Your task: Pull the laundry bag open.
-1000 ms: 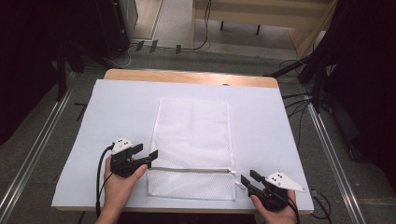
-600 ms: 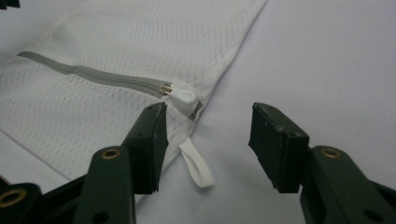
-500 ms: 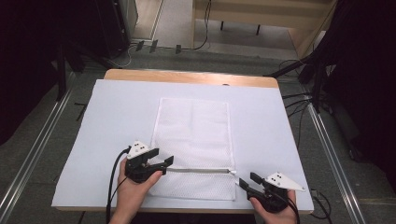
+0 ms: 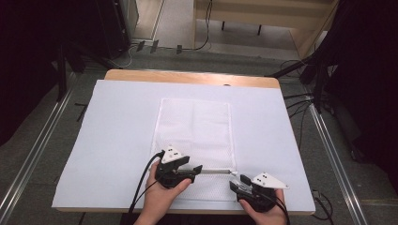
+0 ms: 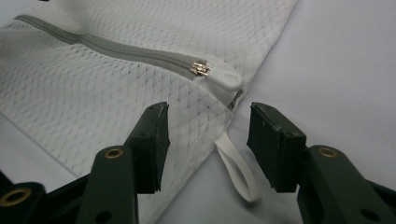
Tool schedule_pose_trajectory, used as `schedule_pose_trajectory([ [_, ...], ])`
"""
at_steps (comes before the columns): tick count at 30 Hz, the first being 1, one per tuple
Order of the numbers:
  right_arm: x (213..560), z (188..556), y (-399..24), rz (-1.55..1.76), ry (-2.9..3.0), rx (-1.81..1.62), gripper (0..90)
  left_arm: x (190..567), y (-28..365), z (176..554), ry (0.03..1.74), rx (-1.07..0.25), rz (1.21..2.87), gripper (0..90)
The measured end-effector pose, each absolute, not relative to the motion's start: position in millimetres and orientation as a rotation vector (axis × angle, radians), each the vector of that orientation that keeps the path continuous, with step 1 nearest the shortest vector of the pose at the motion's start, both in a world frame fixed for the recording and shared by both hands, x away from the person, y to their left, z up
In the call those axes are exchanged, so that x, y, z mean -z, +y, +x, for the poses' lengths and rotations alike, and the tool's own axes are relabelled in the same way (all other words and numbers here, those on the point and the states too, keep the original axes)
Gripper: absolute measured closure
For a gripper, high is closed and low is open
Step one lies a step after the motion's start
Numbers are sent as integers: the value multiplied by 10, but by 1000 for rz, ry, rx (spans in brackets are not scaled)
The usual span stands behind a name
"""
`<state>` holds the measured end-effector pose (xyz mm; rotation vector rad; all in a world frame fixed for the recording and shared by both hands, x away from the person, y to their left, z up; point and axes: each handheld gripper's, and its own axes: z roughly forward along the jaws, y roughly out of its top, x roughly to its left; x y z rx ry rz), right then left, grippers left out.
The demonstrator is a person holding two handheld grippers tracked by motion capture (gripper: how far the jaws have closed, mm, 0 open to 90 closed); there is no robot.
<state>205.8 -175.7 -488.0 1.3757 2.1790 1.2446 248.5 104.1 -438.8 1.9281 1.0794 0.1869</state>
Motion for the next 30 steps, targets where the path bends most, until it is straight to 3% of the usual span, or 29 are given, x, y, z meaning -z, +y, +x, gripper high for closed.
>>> schedule_pose_trajectory([
  [4, 4918, 2022, -1627, 1338, 2169, -1193, 492, 4377, 908, 2500, 1061, -167, 1937, 421],
  [8, 4940, 1966, -1561, 1310, 2113, -1114, 667, 4372, 737, 2526, 1034, -144, 1956, 427],
  [11, 4945, 1993, -1611, 1346, 2092, -1135, 866, 4366, 604, 2553, 1018, -119, 1964, 434],
  [12, 4944, 2004, -1621, 1350, 2101, -1147, 888, 4364, 553, 2567, 1020, -105, 1966, 438],
  [20, 4806, 1976, -1658, 1303, 2056, -1219, 900, 4368, 261, 2685, 1031, -39, 1995, 560],
  [23, 4774, 1962, -1646, 1270, 2047, -1226, 900, 4345, 153, 2732, 1041, -42, 1993, 536],
  [27, 4770, 1961, -1644, 1260, 2046, -1241, 900, 4336, -22, 2786, 1069, -58, 2038, 410],
  [28, 4763, 1958, -1644, 1256, 2048, -1243, 900, 4337, -61, 2788, 1072, -69, 2057, 406],
  [30, 4744, 1951, -1638, 1242, 2044, -1256, 900, 4357, -124, 2796, 1061, -83, 2087, 487],
])
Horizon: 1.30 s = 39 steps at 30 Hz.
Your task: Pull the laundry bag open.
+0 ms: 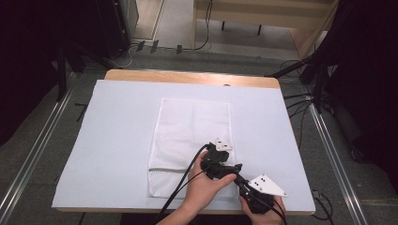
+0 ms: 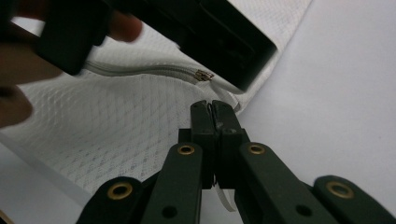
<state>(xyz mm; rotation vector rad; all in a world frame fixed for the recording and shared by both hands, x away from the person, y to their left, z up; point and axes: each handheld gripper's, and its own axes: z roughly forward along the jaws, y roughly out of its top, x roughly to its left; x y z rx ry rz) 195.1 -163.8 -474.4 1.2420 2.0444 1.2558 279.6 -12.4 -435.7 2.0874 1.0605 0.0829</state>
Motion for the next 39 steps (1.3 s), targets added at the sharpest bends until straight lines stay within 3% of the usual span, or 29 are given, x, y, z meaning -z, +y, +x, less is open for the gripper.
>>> schedule_pose_trajectory([
  [9, 4755, 1962, -1645, 1230, 2074, -1244, 900, 4330, -36, 2825, 985, -26, 2079, 812],
  [19, 4763, 1983, -1662, 1248, 2056, -1235, 900, 4357, 274, 2840, 1022, 97, 2016, 824],
  [34, 4763, 1985, -1648, 1217, 2042, -1224, 900, 4498, 419, 2888, 1058, 284, 1944, 843],
  [39, 4736, 1982, -1656, 1216, 2013, -1226, 900, 4478, 440, 2857, 1046, 248, 1932, 883],
])
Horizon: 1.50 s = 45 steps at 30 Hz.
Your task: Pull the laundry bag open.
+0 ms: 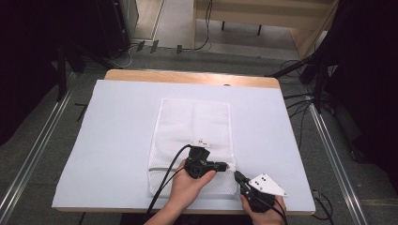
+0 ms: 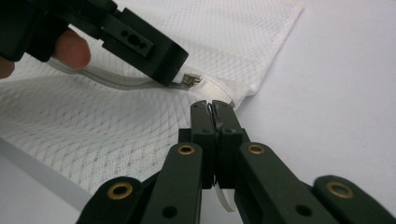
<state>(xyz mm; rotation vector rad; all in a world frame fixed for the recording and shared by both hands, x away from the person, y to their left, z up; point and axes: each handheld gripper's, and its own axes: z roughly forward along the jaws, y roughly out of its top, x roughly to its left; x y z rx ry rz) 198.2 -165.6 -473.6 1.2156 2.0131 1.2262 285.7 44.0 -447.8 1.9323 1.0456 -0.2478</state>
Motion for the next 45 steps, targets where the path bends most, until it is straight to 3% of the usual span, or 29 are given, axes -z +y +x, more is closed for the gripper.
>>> schedule_pose_trajectory([
  [12, 4619, 1964, -1635, 1195, 1972, -1225, 900, 4482, 445, 2786, 989, 143, 1989, 885],
  [18, 4567, 1968, -1732, 1230, 1907, -1224, 900, 4539, 585, 2780, 1043, 79, 2009, 886],
  [35, 4546, 1985, -1846, 1255, 1887, -1212, 900, 4632, 1849, 2651, 1269, -7, 1887, 885],
  [45, 4547, 2000, -1875, 1278, 1881, -1207, 900, 4622, 2269, 2543, 1324, -43, 1821, 885],
])
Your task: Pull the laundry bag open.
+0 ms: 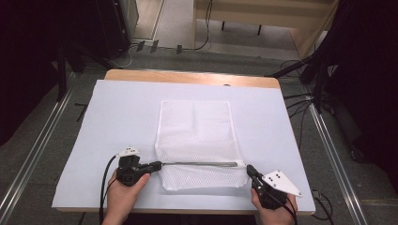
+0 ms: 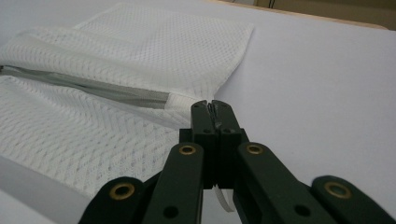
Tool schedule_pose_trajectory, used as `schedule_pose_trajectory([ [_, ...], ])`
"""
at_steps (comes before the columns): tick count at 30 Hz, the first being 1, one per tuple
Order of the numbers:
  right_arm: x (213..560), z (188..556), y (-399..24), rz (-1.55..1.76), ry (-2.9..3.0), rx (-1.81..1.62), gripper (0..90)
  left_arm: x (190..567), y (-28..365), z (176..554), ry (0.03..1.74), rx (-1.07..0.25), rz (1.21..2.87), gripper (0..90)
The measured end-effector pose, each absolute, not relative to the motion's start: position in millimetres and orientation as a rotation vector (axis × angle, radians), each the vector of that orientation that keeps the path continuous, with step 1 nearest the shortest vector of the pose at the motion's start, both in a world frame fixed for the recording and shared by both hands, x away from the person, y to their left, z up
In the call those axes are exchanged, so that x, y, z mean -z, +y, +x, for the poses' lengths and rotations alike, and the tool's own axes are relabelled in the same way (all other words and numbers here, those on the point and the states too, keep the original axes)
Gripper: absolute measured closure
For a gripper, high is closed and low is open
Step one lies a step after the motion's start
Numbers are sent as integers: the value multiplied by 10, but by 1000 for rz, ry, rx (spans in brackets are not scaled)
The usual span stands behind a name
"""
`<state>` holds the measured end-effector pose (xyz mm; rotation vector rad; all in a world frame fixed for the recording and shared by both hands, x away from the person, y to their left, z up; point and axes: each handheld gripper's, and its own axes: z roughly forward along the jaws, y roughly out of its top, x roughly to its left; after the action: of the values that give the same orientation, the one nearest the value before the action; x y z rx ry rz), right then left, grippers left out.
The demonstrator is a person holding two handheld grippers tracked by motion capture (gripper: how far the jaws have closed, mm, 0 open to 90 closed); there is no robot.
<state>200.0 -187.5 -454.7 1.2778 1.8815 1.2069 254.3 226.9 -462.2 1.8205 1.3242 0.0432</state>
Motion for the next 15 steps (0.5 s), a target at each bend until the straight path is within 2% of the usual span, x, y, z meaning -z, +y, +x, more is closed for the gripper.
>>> schedule_pose_trajectory([
  [3, 4549, 2000, -1892, 1274, 1881, -1195, 900, 4602, 2366, 2522, 1344, -83, 1823, 885],
  [5, 4545, 2005, -1918, 1287, 1880, -1216, 900, 4602, 2421, 2518, 1344, -54, 1805, 885],
  [15, 4563, 1995, -1854, 1268, 1910, -1201, 900, 4606, 2482, 2455, 1352, -91, 1808, 886],
])
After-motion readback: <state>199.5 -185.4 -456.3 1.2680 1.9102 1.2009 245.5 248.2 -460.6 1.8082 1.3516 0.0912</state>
